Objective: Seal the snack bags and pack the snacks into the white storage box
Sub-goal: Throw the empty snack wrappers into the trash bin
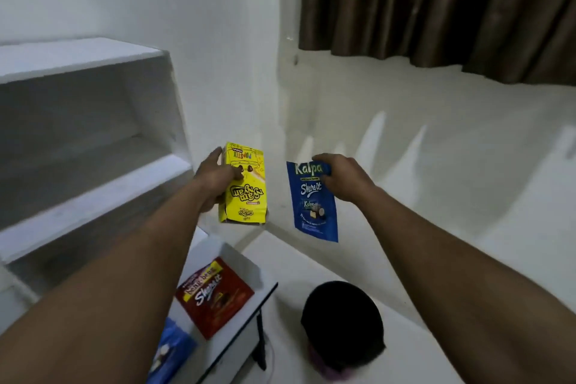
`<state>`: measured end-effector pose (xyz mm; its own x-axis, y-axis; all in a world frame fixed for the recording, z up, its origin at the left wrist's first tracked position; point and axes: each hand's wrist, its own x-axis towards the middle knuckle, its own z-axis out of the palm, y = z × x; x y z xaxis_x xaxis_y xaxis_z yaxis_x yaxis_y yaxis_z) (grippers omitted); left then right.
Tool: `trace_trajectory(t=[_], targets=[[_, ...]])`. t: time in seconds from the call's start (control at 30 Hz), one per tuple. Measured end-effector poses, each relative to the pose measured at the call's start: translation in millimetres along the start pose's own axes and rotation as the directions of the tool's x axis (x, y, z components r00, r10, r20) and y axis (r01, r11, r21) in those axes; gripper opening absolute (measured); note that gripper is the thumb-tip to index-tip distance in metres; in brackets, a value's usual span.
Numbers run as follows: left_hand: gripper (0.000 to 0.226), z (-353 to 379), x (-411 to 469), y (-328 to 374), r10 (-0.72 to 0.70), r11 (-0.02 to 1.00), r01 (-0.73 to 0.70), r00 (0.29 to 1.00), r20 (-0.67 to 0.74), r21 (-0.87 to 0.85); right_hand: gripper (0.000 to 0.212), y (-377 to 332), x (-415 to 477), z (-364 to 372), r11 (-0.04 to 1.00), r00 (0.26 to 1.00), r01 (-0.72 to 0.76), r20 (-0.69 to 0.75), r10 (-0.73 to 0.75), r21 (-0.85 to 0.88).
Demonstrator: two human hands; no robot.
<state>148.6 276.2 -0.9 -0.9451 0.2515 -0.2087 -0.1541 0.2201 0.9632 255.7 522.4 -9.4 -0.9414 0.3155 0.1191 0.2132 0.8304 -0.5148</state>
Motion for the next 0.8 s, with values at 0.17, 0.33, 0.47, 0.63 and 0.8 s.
trace_trajectory(t=[0.17, 0.33, 0.47, 0.63, 0.8], targets=[[0.084, 96.8, 36.8, -37.0, -0.068, 0.997, 0.063, 0.993, 0.098, 0.049, 0.049, 91.6, -7.2, 13.1, 0.991, 0.991, -0.137, -0.004, 0.137, 0.004], [0.084, 193.5, 84.8, -102.8, -0.127, 0.989, 0.111, 0.974, 0.187, 0.094, 0.051, 189.0, 0.0, 55.3, 0.971, 0.971, -0.236, 0.034, 0.237, -0.033], [0.083, 258.1, 121.6, -182.9, -0.158, 0.983, 0.138, 0.972, 0.173, 0.121, 0.051, 266.4, 10.1, 113.0, 0.954, 0.952, -0.299, 0.064, 0.300, -0.030], [0.084, 306.6, 160.7, -293.7, -0.274, 0.951, 0.250, 0.954, 0.124, 0.180, 0.050, 352.4, 19.6, 196.9, 0.924, 0.917, -0.383, 0.126, 0.379, 0.006], [0.088, 351.6, 208.9, -415.2, -0.360, 0.918, 0.343, 0.931, 0.056, 0.197, 0.047, 429.3, 23.1, 289.3, 0.911, 0.901, -0.411, 0.172, 0.399, 0.037]])
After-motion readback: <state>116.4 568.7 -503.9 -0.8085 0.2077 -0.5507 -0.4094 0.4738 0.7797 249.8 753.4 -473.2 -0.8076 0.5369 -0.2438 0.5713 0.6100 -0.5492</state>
